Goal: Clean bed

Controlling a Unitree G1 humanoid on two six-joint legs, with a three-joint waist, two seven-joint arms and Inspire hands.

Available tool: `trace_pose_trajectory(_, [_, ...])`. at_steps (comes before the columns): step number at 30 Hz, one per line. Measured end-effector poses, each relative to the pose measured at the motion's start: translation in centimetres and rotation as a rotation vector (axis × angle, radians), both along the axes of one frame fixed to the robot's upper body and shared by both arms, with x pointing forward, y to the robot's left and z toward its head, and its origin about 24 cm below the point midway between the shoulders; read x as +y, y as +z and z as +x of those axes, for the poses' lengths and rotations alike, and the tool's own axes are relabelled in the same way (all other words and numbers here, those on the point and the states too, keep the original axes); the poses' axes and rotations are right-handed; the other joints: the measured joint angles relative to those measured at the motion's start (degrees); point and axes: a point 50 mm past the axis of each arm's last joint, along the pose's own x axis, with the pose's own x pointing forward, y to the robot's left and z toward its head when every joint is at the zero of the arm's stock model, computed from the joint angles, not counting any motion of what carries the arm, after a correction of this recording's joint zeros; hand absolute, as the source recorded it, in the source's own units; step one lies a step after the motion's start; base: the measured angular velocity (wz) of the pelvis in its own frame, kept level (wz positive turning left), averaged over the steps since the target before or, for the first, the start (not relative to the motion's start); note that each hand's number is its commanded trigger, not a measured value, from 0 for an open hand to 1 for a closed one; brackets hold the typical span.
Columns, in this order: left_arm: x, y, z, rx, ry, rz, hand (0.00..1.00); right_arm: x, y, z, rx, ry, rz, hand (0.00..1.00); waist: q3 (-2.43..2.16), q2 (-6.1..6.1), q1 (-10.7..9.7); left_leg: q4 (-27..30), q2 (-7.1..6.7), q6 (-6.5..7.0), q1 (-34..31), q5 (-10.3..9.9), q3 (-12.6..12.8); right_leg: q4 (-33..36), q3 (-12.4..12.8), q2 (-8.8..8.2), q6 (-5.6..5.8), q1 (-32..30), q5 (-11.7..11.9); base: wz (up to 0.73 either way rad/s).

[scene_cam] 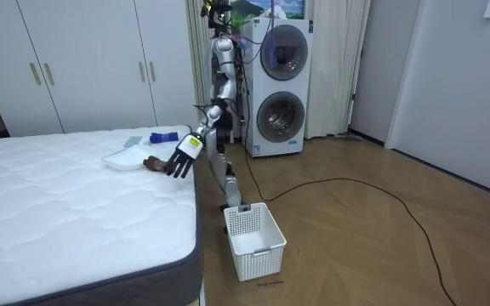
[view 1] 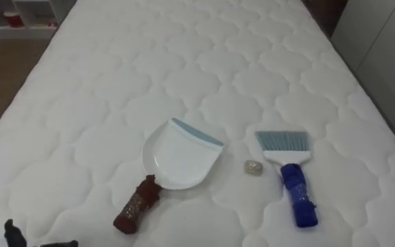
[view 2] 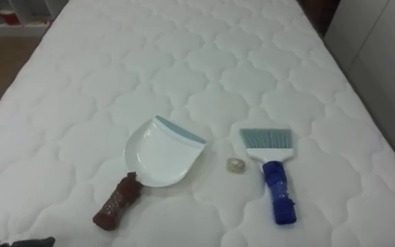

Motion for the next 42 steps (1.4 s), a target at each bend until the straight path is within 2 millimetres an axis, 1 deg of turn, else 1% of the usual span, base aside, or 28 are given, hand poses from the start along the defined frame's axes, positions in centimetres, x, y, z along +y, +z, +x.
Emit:
trace_pose_trajectory(4, [-0.9,1.6,1.6,-0.101,-0.07,0.042,0.0,0.0,0.0,0.2,-0.016,0.003,0.001,0.0,-0.04,-0.04,0.0,-0.5,0.03,-0.01,0.1,0.0,-0.3,-0.1,-0.5,0.03,0.0,-0.1,0.0,0.05])
trace_pose_trajectory(6, [-1.4,3.0,2.9,-0.195,-0.106,0.066,0.0,0.1,0.1,0.7,-0.044,0.01,-0.001,0.0,-0.09,-0.21,-0.2,-0.8,0.05,-0.01,0.3,0.0,-0.6,-0.1,-0.6,0.05,0.0,-0.2,0.0,0.0])
trace_pose_trajectory(9, [-2.1,4.0,3.8,-0.266,-0.159,0.081,0.0,0.2,0.1,1.2,-0.071,0.019,0.007,0.0,-0.02,-0.46,-0.2,-1.5,0.05,-0.02,1.2,0.1,-0.8,-0.4,-0.6,0.14,0.0,0.4,0.0,0.0])
trace_pose_trajectory(10, [-2.4,4.0,4.1,-0.27,-0.183,0.085,0.0,0.3,0.1,1.4,-0.08,0.02,0.011,0.0,-0.13,-0.67,-0.3,-1.5,-0.05,-0.02,1.2,0.1,-0.9,-1.0,-0.5,0.14,0.02,0.6,0.0,0.0])
trace_pose_trajectory(12, [-3.0,4.0,4.3,-0.267,-0.217,0.085,0.0,0.3,0.2,1.6,-0.095,0.015,0.017,0.0,-0.03,-0.89,-0.4,-1.7,-0.04,-0.02,1.1,0.1,-1.2,-1.1,-0.3,0.21,0.02,0.8,0.0,0.0])
trace_pose_trajectory(13, [-3.2,3.9,4.4,-0.263,-0.23,0.085,0.0,0.4,0.2,1.6,-0.097,0.012,0.019,0.0,0.0,-0.99,-0.5,-1.8,-0.04,-0.02,1.2,0.1,-1.8,-1.1,-0.2,0.24,0.02,0.8,0.0,0.04])
trace_pose_trajectory(15, [-4.1,3.7,4.6,-0.25,-0.286,0.078,0.0,0.4,0.1,1.2,-0.093,0.002,0.022,0.0,-0.1,-1.42,-0.8,-1.7,-0.02,-0.02,1.2,0.1,-3.1,-1.0,-0.2,0.32,0.02,1.0,0.0,0.13])
trace_pose_trajectory(16, [-4.2,3.7,4.6,-0.249,-0.292,0.075,0.0,0.4,0.1,1.3,-0.094,0.002,0.022,0.0,-0.08,-1.54,-1.0,-1.7,0.0,-0.02,1.2,0.1,-3.2,-1.0,-0.2,0.34,0.02,1.1,0.0,0.12])
trace_pose_trajectory(18, [-4.4,3.7,4.8,-0.247,-0.31,0.065,0.0,0.4,0.1,1.5,-0.104,-0.007,0.025,0.0,0.07,-1.9,-1.5,-1.7,0.09,-0.02,1.1,0.1,-3.3,-1.0,-0.6,0.39,0.02,1.1,0.0,0.05])
trace_pose_trajectory(20, [-4.6,3.8,5.1,-0.249,-0.321,0.06,0.0,0.4,0.2,1.6,-0.109,-0.01,0.026,0.0,0.22,-2.05,-1.8,-1.8,0.13,-0.02,1.1,0.1,-3.2,-1.0,0.0,0.39,0.02,1.0,0.0,0.0])
trace_pose_trajectory(21, [-4.7,3.7,5.3,-0.245,-0.33,0.055,0.0,0.4,0.2,1.7,-0.112,-0.016,0.028,0.0,0.23,-2.08,-1.8,-1.8,0.14,-0.02,1.1,0.1,-3.2,-1.0,0.6,0.47,0.02,0.5,0.0,-0.07])
trace_pose_trajectory(23, [-5.0,3.6,5.4,-0.237,-0.352,0.042,0.0,0.5,0.2,1.7,-0.115,-0.027,0.031,0.0,0.23,-2.07,-1.8,-1.8,0.18,-0.03,1.2,0.1,-3.2,-0.8,0.7,0.49,0.02,0.4,0.0,-0.11])
trace_pose_trajectory(24, [-5.3,3.4,5.4,-0.223,-0.366,0.032,0.0,0.5,0.1,1.7,-0.113,-0.018,0.032,0.0,0.27,-1.87,-1.7,-1.9,0.78,0.03,1.5,0.2,-3.8,0.5,0.4,0.59,0.01,-0.3,0.0,-0.18])
trace_pose_trajectory(25, [-5.4,3.2,5.4,-0.213,-0.374,0.024,0.0,0.6,0.1,1.6,-0.11,-0.013,0.033,0.0,0.29,-1.39,-1.6,-2.2,1.23,0.06,1.9,0.4,-5.0,2.7,0.2,0.87,0.0,-1.6,0.0,-0.48])
trace_pose_trajectory(26, [-5.6,2.9,5.3,-0.196,-0.386,0.014,0.0,0.8,0.1,1.9,-0.116,-0.006,0.037,0.0,0.61,-0.18,-1.2,-3.2,3.12,0.12,2.4,0.5,-10.2,4.2,1.1,3.33,-1.05,-5.8,-1.6,-0.99])
trace_pose_trajectory(27, [-4.8,2.7,5.2,-0.173,-0.376,0.023,0.0,1.4,0.2,3.5,-0.151,0.04,0.046,0.0,0.56,-0.11,-1.1,-2.7,4.22,-0.14,1.3,0.3,-11.0,-2.1,2.3,5.64,-4.36,-10.9,1.8,-1.01])
trace_pose_trajectory(28, [-4.2,2.1,5.2,-0.122,-0.383,0.021,0.0,1.6,0.4,4.4,-0.184,0.063,0.038,0.0,0.64,-0.38,-2.3,-1.4,4.96,-2.74,0.0,-0.7,-10.5,-2.9,-0.2,5.78,-5.28,-12.9,10.5,-0.59])
trace_pose_trajectory(29, [-4.5,1.6,5.3,-0.096,-0.399,0.002,0.0,1.6,0.3,4.1,-0.18,0.058,0.032,0.0,0.55,-0.41,-3.2,-1.6,5.24,-3.36,0.0,-0.8,-9.1,-2.6,-0.6,5.81,-5.36,-12.6,10.4,0.08])
trace_pose_trajectory(30, [-5.5,1.3,5.6,-0.084,-0.434,-0.03,0.0,1.4,0.2,3.4,-0.151,0.05,0.019,0.0,0.6,-0.54,-3.7,-2.1,5.41,-4.15,0.1,-0.3,-6.5,-2.1,-0.8,5.72,-5.39,-12.2,10.4,0.23])
trace_pose_trajectory(31, [-5.9,1.3,5.7,-0.084,-0.452,-0.041,0.0,1.4,0.1,3.2,-0.134,0.046,0.015,0.0,0.71,-0.73,-3.8,-2.7,5.38,-4.3,-0.1,-0.2,-5.4,-2.1,-0.1,5.58,-5.39,-11.9,10.4,0.31])
trace_pose_trajectory(32, [-6.6,1.4,6.2,-0.088,-0.486,-0.048,0.0,1.4,0.0,2.7,-0.109,0.044,0.017,0.0,0.92,-1.07,-4.1,-3.6,5.49,-4.65,-1.5,0.4,-4.2,-2.1,2.1,5.32,-5.36,-11.5,10.4,0.42])
trace_pose_trajectory(33, [-7.1,1.5,6.6,-0.095,-0.512,-0.046,0.0,1.6,-0.1,2.3,-0.093,0.039,0.024,0.0,0.85,-1.5,-4.2,-3.7,5.48,-2.77,-2.9,1.5,-2.4,-2.0,3.7,4.95,-4.62,-11.3,10.0,0.39])
trace_pose_trajectory(34, [-7.2,1.5,6.6,-0.093,-0.52,-0.046,0.0,1.7,-0.2,2.2,-0.084,0.037,0.027,0.0,0.66,-1.58,-4.2,-3.4,5.29,-2.54,-2.7,1.8,-1.5,-2.0,3.6,4.84,-4.22,-11.1,9.9,0.21])
trace_pose_trajectory(36, [-7.2,1.6,6.7,-0.093,-0.528,-0.04,0.0,1.7,-0.2,2.2,-0.076,0.035,0.028,0.0,0.59,-1.66,-3.3,-2.7,4.27,-2.31,-2.4,2.0,-0.5,-2.2,2.3,4.17,-3.82,-10.6,9.7,-0.11])
trace_pose_trajectory(38, [-7.1,1.6,6.6,-0.089,-0.528,-0.037,0.0,1.7,-0.1,2.7,-0.092,0.019,0.031,0.0,0.67,-1.35,-3.3,-2.6,3.87,-2.06,-2.6,2.0,-0.4,-2.5,1.2,3.61,-3.62,-10.4,9.6,-0.04])
trace_pose_trajectory(39, [-7.2,1.6,6.6,-0.085,-0.534,-0.036,0.0,1.6,0.0,3.2,-0.1,0.018,0.03,0.0,0.71,-1.15,-3.7,-2.6,3.18,-1.83,-2.9,2.2,-0.3,-2.6,0.8,3.15,-3.37,-10.5,9.4,0.13])
trace_pose_trajectory(41, [-7.4,1.5,6.6,-0.076,-0.55,-0.028,0.0,1.5,0.0,3.1,-0.092,0.01,0.026,0.0,0.64,-0.98,-3.7,-2.8,3.03,-1.72,-3.0,2.2,-0.3,-2.0,0.9,3.03,-3.14,-10.8,8.9,0.09])
trace_pose_trajectory(42, [-7.4,1.5,6.6,-0.063,-0.559,-0.012,0.0,1.5,0.0,2.9,-0.08,0.007,0.028,0.0,0.43,-1.03,-3.5,-2.8,3.05,-1.74,-3.0,2.2,-0.3,-1.7,0.9,3.04,-3.24,-10.7,8.6,0.0])
